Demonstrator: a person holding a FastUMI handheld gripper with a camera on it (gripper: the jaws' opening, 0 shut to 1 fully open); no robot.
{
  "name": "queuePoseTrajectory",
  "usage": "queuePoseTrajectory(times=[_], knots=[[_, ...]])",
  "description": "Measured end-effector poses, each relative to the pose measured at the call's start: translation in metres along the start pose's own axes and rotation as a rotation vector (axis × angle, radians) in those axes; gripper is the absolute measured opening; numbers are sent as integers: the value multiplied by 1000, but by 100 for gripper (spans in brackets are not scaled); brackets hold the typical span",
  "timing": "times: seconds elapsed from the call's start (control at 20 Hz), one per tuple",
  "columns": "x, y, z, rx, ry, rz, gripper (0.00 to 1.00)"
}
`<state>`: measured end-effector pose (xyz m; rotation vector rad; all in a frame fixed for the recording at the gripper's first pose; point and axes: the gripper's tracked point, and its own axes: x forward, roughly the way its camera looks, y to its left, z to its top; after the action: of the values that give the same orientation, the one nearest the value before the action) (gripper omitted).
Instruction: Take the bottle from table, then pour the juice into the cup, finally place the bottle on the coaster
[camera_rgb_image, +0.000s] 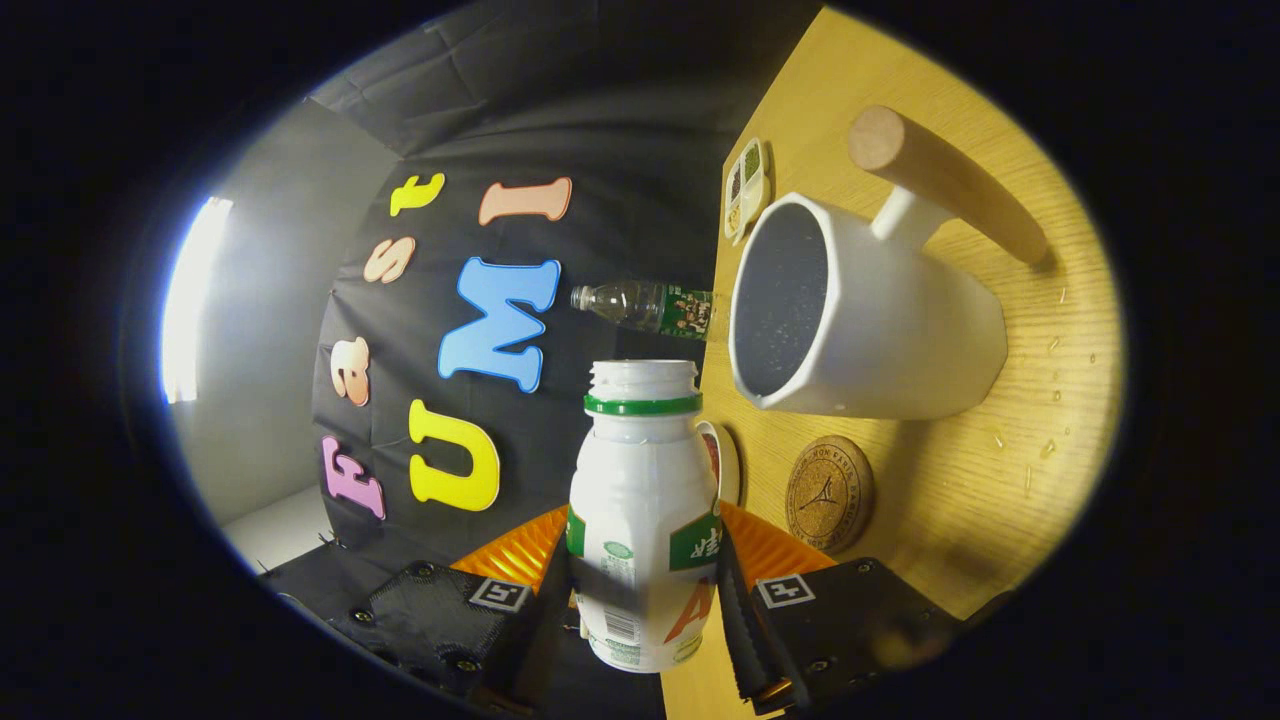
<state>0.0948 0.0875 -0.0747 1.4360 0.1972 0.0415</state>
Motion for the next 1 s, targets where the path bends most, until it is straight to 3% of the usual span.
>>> queuePoseTrajectory(times=[1.0], knots=[[11,3,3,148,1,43,67]])
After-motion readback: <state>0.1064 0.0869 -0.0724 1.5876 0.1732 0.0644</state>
